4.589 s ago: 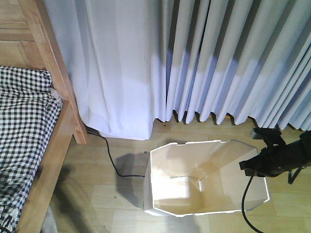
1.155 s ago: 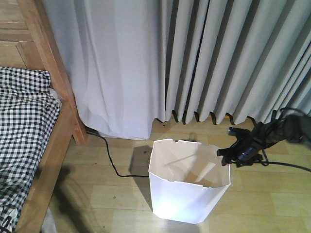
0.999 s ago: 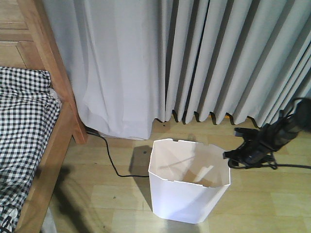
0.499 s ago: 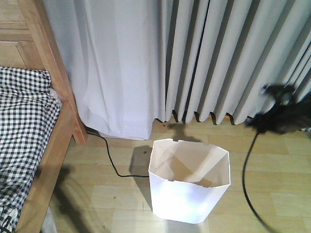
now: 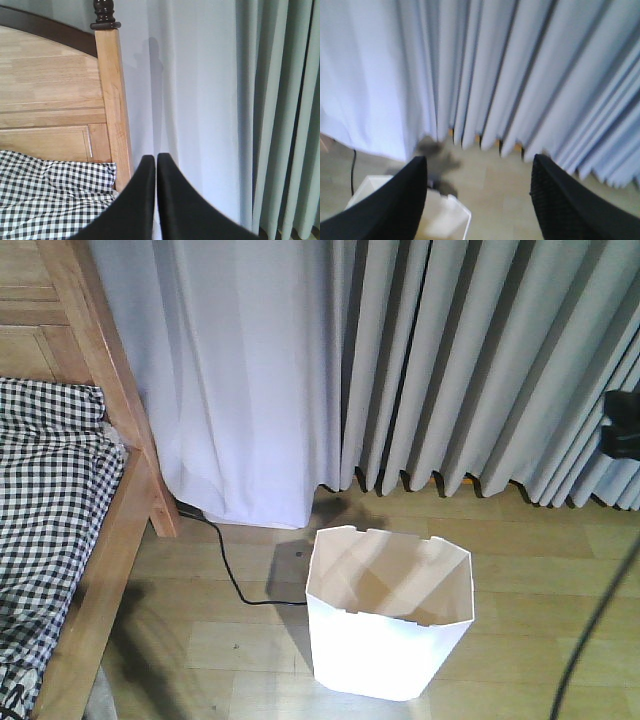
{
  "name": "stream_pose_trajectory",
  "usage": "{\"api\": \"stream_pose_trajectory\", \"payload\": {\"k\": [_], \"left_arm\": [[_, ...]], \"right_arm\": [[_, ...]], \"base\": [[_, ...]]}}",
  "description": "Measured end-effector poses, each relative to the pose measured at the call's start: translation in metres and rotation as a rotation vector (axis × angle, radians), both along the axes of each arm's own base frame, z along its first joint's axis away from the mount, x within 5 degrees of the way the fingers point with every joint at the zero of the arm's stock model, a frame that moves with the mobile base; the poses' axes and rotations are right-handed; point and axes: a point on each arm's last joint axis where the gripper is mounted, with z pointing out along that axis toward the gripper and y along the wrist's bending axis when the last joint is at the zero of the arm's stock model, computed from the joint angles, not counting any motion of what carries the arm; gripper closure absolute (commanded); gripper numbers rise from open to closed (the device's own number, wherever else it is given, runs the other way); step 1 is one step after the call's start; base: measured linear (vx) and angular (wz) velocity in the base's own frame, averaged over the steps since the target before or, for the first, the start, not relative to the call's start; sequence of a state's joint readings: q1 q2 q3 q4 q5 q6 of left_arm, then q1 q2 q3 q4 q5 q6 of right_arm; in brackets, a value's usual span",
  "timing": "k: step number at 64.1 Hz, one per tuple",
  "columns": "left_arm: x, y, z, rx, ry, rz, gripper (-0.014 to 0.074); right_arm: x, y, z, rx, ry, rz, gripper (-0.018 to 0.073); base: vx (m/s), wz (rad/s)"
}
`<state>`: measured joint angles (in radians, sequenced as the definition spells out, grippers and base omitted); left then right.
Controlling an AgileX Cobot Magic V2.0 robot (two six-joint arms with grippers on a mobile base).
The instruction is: Move trash bin to bedside with robot
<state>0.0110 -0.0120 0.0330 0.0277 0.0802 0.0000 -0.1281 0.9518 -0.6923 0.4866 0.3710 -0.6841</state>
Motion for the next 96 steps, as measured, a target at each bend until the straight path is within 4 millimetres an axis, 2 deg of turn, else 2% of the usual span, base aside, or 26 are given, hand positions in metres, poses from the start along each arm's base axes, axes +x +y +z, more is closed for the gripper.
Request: {"api": "stream_pose_trajectory", "payload": {"k": [13, 26, 33, 43, 53, 69, 74, 78, 88, 96], "left_arm": [[0.0, 0.0, 0.0, 0.0, 0.0, 0.0, 0.0603], [0.0, 0.0, 0.0, 0.0, 0.0, 0.0, 0.0603], [0.0, 0.0, 0.0, 0.0, 0.0, 0.0, 0.0603], [0.0, 0.0, 0.0, 0.0, 0.0, 0.0, 0.0603], [0.0, 0.0, 0.0, 0.0, 0.0, 0.0, 0.0603], [0.0, 0.0, 0.0, 0.0, 0.0, 0.0, 0.0603], [0.0, 0.0, 0.0, 0.0, 0.0, 0.0, 0.0603], [0.0, 0.0, 0.0, 0.0, 0.0, 0.0, 0.0603], [0.0, 0.0, 0.0, 0.0, 0.0, 0.0, 0.0603], [0.0, 0.0, 0.0, 0.0, 0.0, 0.0, 0.0603]], "right_arm": [[-0.06, 0.011, 0.038, 0.006, -0.189, 0.024, 0.0118], [-0.094, 0.018, 0.05, 0.061, -0.29, 0.034, 0.0118], [-0.108, 0.024, 0.039, 0.057, -0.308, 0.079, 0.0118], [-0.135, 0.023, 0.004, 0.118, -0.348, 0.043, 0.0118], [-0.151, 0.02, -0.031, 0.157, -0.382, -0.012, 0.0118], [-0.161, 0.019, -0.031, 0.18, -0.46, -0.028, 0.0121], [-0.16, 0.018, -0.034, 0.166, -0.451, -0.031, 0.0165], [-0.16, 0.018, -0.034, 0.151, -0.452, -0.033, 0.0244], [-0.159, 0.015, -0.034, 0.088, -0.465, -0.043, 0.0561], [-0.159, 0.014, -0.034, 0.058, -0.465, -0.047, 0.0568]], "base": [[0.0, 0.0], [0.0, 0.0], [0.0, 0.0], [0.0, 0.0], [0.0, 0.0], [0.0, 0.0], [0.0, 0.0], [0.0, 0.0], [0.0, 0.0], [0.0, 0.0]]}}
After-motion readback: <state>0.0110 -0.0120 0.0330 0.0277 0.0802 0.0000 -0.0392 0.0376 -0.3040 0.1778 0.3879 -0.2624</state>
